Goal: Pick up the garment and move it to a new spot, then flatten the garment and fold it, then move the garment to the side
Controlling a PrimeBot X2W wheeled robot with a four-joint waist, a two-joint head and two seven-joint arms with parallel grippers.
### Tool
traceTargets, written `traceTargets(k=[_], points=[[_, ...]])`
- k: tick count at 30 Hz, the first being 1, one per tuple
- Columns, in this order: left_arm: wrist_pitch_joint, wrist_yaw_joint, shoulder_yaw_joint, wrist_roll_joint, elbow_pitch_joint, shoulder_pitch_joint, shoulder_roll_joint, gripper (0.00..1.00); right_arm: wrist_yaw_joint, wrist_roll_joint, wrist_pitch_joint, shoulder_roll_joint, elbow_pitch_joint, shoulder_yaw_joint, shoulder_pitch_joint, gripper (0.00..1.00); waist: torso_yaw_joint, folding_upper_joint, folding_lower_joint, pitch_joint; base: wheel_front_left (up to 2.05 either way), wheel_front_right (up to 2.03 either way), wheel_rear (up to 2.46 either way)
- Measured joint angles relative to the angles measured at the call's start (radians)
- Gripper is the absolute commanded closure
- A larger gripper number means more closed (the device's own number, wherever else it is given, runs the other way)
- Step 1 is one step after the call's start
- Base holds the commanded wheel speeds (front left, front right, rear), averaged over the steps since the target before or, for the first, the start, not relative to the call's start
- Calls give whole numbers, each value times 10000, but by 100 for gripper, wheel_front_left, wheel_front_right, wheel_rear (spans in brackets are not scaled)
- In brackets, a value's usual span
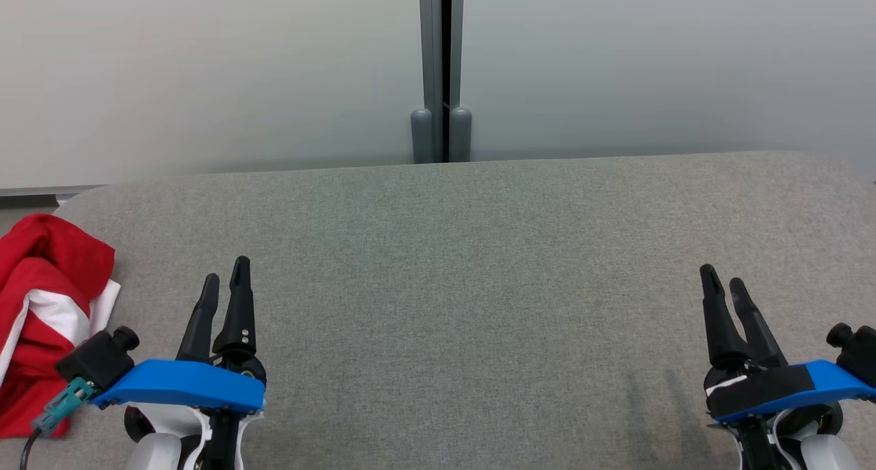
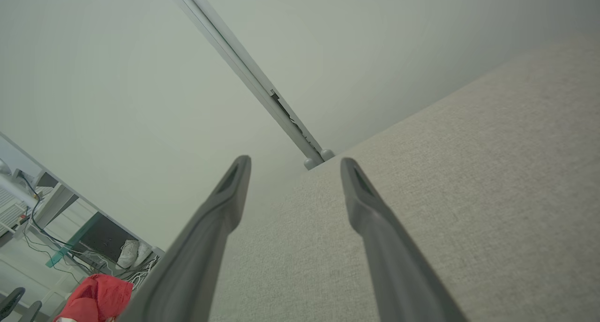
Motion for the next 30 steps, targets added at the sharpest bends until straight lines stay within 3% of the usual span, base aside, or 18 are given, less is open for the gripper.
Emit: traceTargets(k=[30], points=[[-792,234,-713,3078,1141,-131,382,0,2,-3839,140,291,-309,-309,217,0,23,0,0,-11,0,0,0]])
